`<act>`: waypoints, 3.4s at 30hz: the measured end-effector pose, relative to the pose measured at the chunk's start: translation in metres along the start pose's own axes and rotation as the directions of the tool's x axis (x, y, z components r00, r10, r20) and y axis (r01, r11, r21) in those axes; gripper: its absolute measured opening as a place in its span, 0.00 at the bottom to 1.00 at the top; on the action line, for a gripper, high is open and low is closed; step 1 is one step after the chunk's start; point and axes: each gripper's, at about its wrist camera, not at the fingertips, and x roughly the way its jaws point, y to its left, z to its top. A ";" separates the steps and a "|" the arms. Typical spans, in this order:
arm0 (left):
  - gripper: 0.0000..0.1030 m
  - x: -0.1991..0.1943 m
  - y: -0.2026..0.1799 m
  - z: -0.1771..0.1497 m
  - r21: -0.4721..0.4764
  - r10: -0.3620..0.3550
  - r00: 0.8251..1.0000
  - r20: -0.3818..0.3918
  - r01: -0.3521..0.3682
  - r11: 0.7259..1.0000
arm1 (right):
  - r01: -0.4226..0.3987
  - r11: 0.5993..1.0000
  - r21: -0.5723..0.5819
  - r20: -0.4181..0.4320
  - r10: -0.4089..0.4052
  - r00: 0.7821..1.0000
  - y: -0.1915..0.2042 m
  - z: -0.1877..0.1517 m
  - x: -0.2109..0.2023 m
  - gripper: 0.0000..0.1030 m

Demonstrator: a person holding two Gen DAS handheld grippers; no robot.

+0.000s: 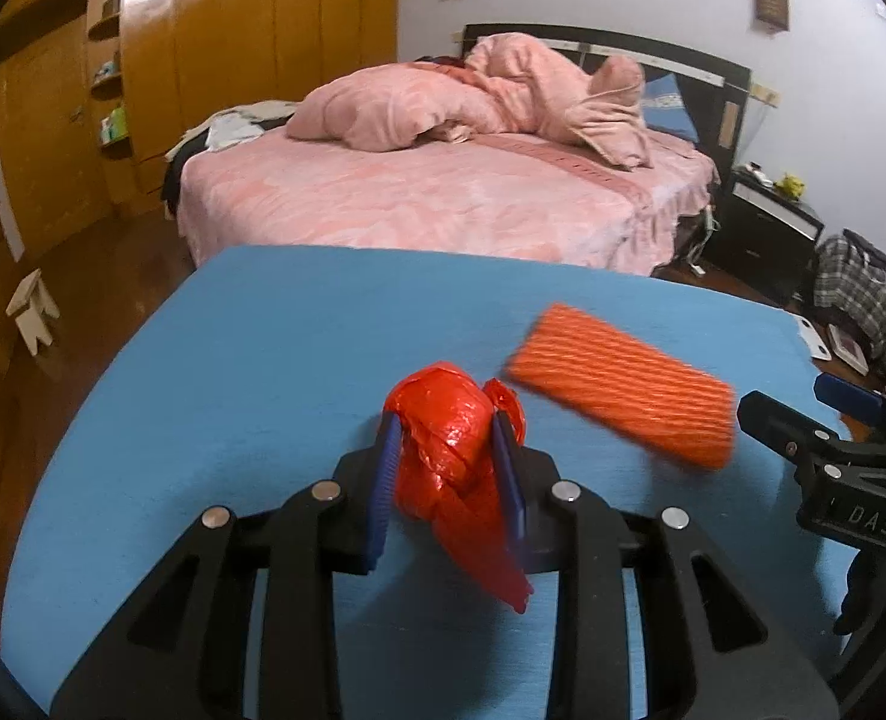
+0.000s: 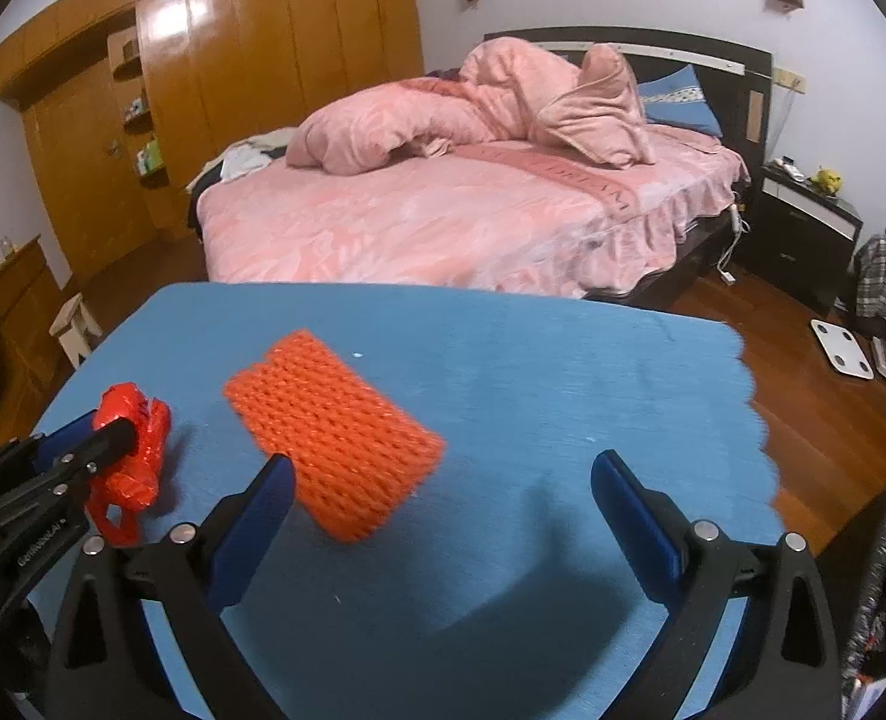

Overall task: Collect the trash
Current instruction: 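Grasp the orange mesh sleeve with the right tool while the left tool holds the red bag, then carry the red bag and orange mesh over the bin and open both tools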

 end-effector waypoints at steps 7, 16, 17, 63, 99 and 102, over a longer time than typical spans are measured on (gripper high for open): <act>0.29 0.008 0.011 -0.002 -0.018 -0.012 1.000 -0.025 0.012 1.000 | -0.020 0.999 -0.031 -0.048 0.019 0.999 0.014 0.005 0.021 0.89; 0.29 0.013 0.012 -0.003 -0.020 -0.023 0.999 -0.044 0.022 1.000 | -0.086 0.995 -0.056 -0.113 0.079 0.990 0.024 -0.002 0.035 0.49; 0.29 0.013 0.011 -0.003 -0.019 -0.023 0.999 -0.046 0.022 1.000 | -0.092 0.994 -0.060 -0.110 0.085 0.990 0.026 -0.002 0.034 0.46; 0.26 -0.103 -0.094 -0.025 0.087 -0.185 0.980 0.078 0.179 0.980 | 0.011 0.992 0.127 0.083 -0.022 0.996 -0.076 -0.034 -0.136 0.20; 0.26 -0.222 -0.279 -0.052 0.347 -0.495 0.859 0.130 0.428 0.834 | 0.208 0.933 0.293 0.214 -0.276 0.937 -0.209 -0.109 -0.312 0.20; 0.26 -0.221 -0.295 -0.055 0.362 -0.520 0.846 0.120 0.450 0.816 | 0.229 0.922 0.313 0.206 -0.301 0.931 -0.224 -0.114 -0.318 0.20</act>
